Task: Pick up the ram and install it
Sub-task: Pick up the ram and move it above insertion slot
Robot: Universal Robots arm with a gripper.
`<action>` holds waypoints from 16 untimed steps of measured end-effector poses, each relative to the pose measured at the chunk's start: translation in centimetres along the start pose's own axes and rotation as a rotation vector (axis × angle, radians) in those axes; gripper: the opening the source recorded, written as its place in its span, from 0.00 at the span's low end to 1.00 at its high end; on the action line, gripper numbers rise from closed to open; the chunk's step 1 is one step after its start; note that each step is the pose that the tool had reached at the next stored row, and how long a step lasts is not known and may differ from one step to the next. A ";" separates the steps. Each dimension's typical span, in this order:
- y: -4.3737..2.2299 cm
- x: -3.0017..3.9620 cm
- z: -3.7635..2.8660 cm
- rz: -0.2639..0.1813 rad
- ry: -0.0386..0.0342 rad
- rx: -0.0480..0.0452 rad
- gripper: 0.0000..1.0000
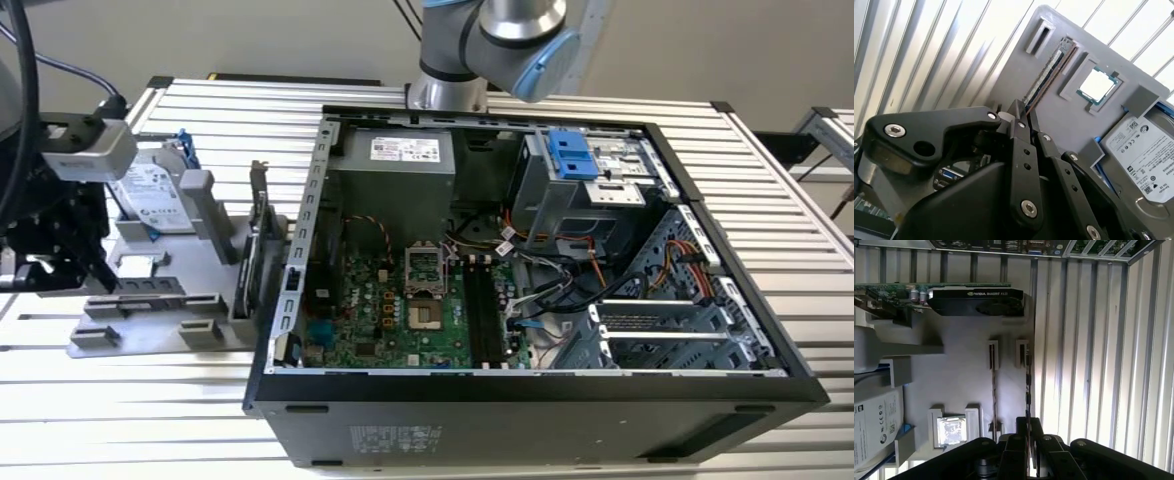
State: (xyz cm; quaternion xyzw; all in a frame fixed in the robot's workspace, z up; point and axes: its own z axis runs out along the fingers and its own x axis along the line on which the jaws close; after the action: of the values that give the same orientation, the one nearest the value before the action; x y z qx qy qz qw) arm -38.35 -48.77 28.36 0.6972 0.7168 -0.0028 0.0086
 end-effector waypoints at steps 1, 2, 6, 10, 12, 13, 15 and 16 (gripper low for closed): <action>0.00 0.00 -0.20 0.000 0.0000 0.0001 0.00; 0.00 -0.01 -0.37 0.000 0.0000 0.0001 0.00; 0.01 -0.01 -0.98 0.000 0.0001 0.0001 0.00; 0.01 -0.02 -1.60 0.000 0.0001 0.0001 0.00; 0.01 -0.03 -1.90 0.000 0.0000 0.0001 0.00; 0.02 -0.03 -2.04 0.000 0.0000 0.0001 0.00; 0.02 -0.04 -2.34 0.000 0.0000 0.0001 0.00; 0.02 -0.04 -2.47 0.000 0.0001 0.0000 0.00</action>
State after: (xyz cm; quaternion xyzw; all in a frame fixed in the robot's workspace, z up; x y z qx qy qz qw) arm -38.35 -48.77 30.83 0.6972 0.7168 -0.0028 0.0086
